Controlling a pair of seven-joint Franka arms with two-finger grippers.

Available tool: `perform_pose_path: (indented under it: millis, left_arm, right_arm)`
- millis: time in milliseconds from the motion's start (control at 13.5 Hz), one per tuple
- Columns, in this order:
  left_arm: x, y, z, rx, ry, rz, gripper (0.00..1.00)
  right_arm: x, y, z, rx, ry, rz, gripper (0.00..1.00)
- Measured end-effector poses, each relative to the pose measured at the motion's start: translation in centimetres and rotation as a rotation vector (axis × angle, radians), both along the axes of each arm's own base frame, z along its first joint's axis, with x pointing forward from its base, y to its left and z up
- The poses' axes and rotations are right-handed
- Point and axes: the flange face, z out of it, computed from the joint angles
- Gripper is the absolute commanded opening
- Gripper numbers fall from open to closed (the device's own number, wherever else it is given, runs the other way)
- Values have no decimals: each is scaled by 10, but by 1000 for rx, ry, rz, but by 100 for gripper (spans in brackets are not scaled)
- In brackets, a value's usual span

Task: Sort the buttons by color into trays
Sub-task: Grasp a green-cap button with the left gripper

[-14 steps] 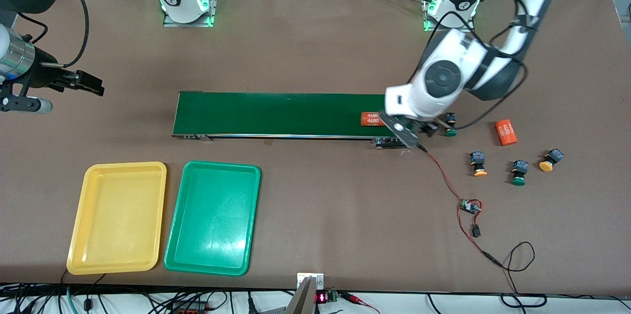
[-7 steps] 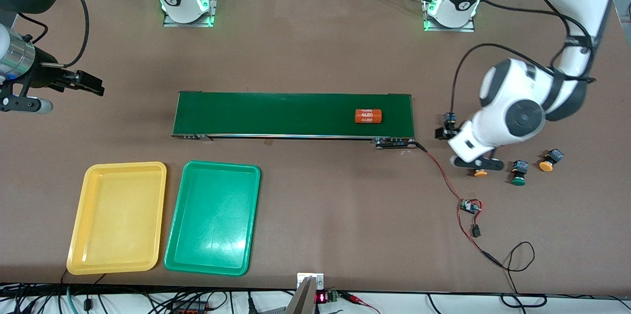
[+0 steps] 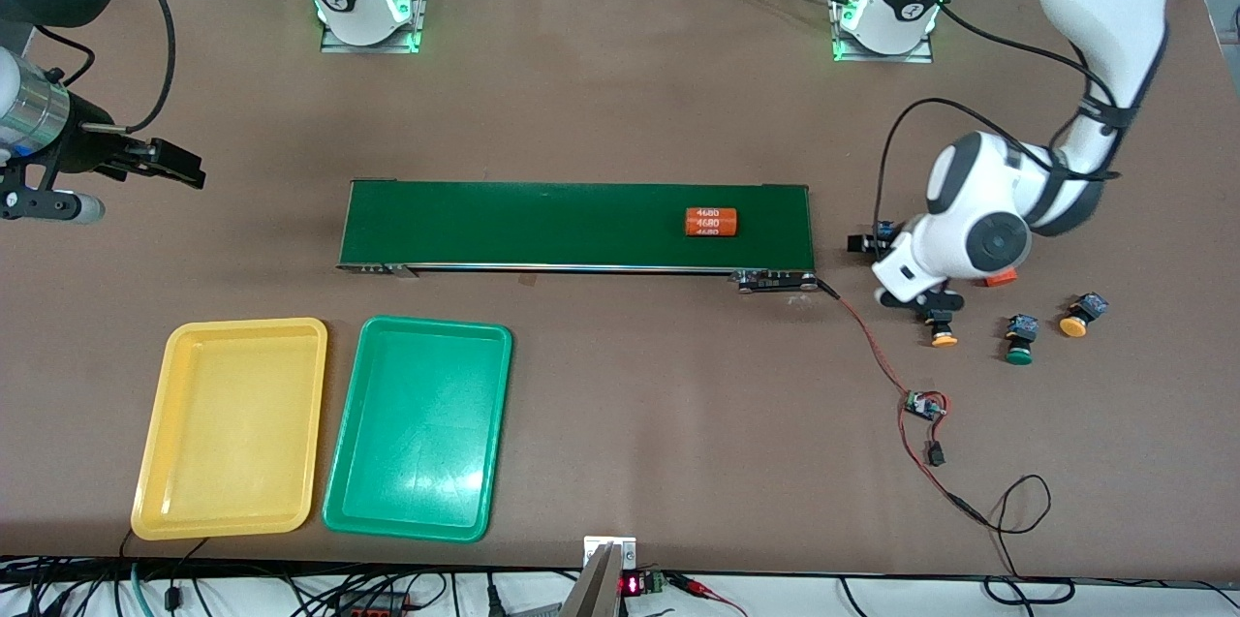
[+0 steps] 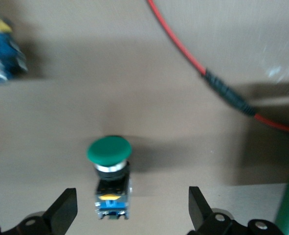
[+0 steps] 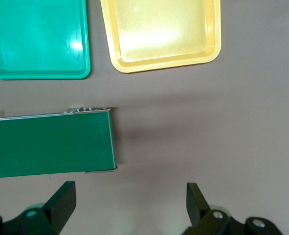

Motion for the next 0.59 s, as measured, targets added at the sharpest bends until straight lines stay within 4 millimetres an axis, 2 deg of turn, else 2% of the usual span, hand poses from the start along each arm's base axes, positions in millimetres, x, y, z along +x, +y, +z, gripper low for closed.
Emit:
perform_pose_path:
  millis: [74,148,222,370,444,592]
  left_arm:
    - [-14,0,-11,-6,-12,-1,95]
    - [-24,1,-20,-13,-25,1,75]
    - [-31,3,-27,-18,-31,4,50]
    - [-36,6,-31,-20,-30,10,17]
    - [-35,8,-31,-19,-32,13,6]
    - [-32,10,-24,-9,-20,14,4]
  right_arm:
    - [0,0,0,3,0,0,100]
    - [0,0,0,4,0,-1,100]
    - [0,0,0,4,0,-1,100]
    - [0,0,0,5,0,-1,100]
    - [0,0,0,5,0,-1,100]
    - [0,0,0,5,0,-1,100]
